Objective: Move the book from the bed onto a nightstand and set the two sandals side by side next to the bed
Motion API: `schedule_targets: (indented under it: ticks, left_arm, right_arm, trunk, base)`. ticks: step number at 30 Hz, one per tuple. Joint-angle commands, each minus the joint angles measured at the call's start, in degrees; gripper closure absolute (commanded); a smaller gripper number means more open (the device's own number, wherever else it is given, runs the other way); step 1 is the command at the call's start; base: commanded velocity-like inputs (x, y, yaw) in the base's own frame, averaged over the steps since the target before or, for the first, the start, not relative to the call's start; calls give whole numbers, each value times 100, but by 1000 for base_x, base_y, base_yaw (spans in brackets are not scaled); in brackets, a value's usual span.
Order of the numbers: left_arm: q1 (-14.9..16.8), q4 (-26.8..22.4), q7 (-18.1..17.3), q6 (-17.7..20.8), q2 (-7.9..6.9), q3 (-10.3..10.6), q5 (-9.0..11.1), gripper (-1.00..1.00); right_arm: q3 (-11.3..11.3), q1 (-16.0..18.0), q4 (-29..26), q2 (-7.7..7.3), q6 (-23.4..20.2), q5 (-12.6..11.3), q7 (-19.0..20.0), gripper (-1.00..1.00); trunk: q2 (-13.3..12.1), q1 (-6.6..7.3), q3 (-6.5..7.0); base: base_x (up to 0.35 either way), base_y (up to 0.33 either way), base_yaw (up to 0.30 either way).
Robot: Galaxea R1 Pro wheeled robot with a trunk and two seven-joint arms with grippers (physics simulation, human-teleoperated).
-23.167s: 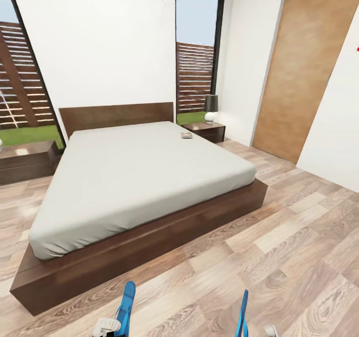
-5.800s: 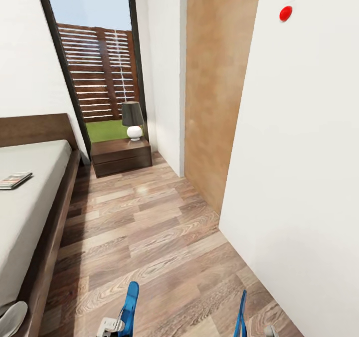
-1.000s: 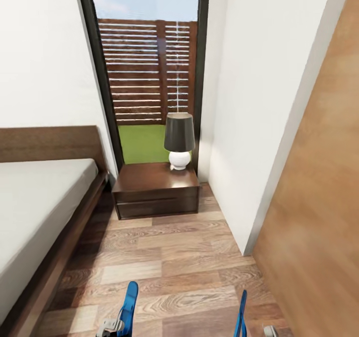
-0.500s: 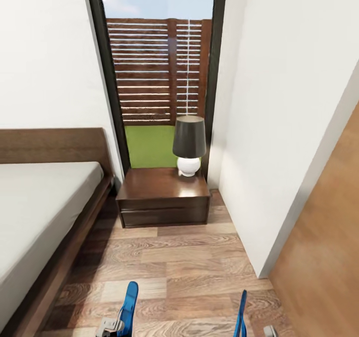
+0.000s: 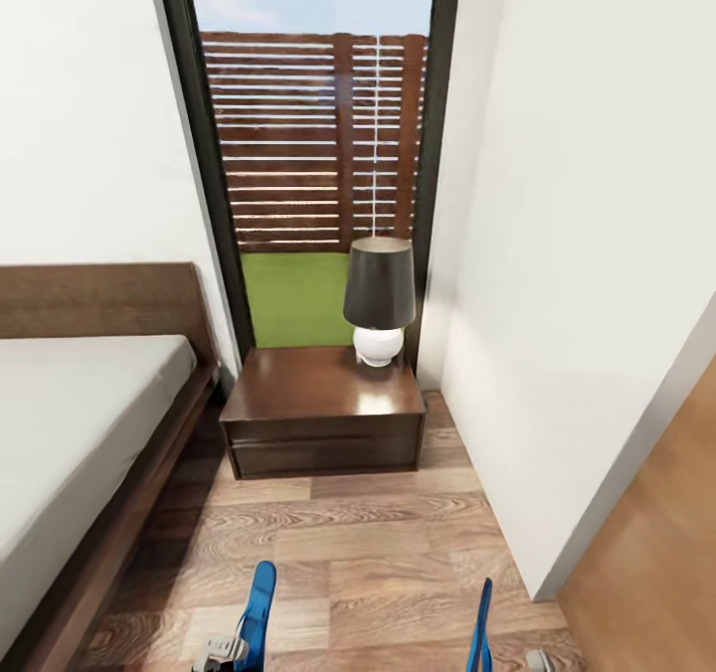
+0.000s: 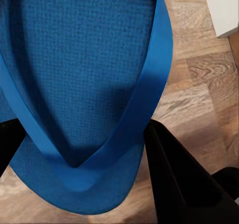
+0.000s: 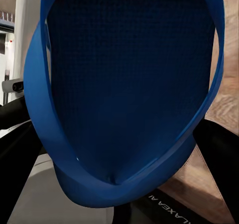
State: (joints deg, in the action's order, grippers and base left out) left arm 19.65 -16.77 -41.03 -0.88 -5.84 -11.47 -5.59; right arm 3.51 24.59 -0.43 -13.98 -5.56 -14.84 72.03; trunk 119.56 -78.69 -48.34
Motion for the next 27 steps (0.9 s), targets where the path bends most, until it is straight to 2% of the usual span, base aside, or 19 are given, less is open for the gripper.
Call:
schedule_targets:
  ticks: [1, 17, 27]
  left_arm:
    - [4, -2, -37, -18, 3, -49, -65, 100]
    - [4, -2, -37, -17, 2, -49, -65, 100]
    - [4, -2, -46, -19, 2, -49, -65, 100]
  right_arm:
    - [44, 2, -1, 0, -60, 8, 21, 100]
    - [44, 2, -1, 0, -60, 8, 21, 100]
    - [44, 3, -1, 1, -60, 8, 19, 100]
  trunk:
    - [2, -2, -5]
    - [2, -2, -5]
    - [2, -2, -5]
  base:
    - [327, 0, 0]
    - [325, 0, 6]
    - [50, 0, 257]
